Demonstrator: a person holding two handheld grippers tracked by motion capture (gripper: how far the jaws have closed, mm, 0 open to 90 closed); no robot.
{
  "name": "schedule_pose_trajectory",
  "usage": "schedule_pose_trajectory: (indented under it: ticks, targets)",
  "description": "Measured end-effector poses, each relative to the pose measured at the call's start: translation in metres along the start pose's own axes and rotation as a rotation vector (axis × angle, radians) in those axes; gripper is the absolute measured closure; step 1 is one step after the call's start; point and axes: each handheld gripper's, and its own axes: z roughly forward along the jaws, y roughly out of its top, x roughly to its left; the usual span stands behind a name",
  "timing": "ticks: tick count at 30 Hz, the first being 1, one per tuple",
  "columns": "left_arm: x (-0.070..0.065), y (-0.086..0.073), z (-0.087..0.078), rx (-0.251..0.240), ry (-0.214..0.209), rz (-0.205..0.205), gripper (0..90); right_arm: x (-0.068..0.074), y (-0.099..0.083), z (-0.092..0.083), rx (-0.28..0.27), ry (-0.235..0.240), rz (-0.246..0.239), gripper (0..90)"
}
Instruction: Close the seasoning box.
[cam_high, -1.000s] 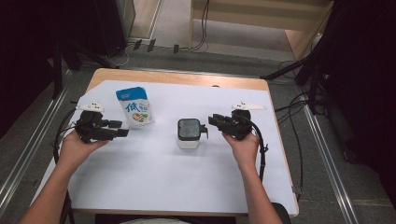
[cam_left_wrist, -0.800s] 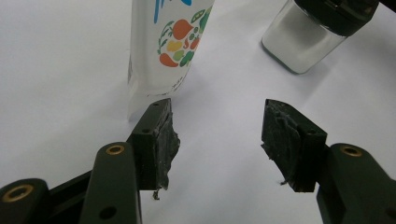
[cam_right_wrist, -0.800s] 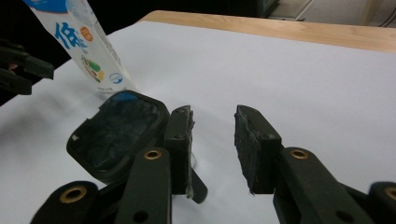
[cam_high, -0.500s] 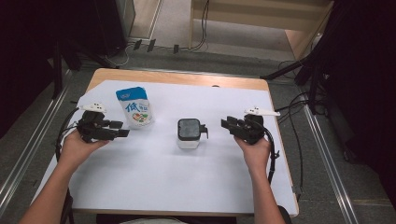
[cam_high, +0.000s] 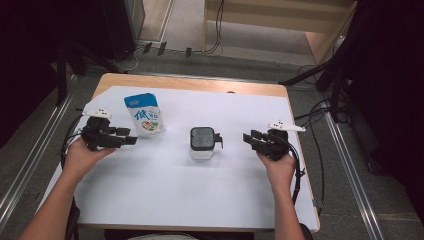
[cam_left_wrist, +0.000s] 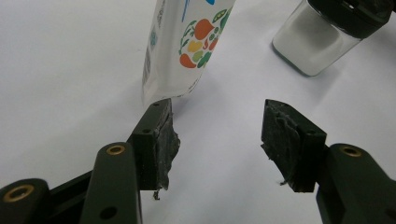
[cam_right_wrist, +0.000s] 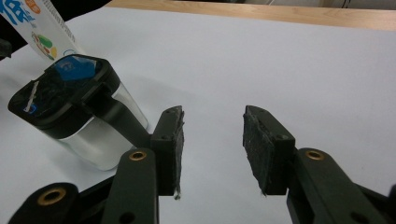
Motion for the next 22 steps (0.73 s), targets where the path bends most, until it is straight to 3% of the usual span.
schedule_pose_trajectory:
  ticks: [22]
  targets:
    - [0.0023, -0.0007, 0.0013, -0.003, -0.001, -0.003, 43.3, -0.0013, -0.0025, 0.0042, 0.009, 0.011, -0.012, 57.0]
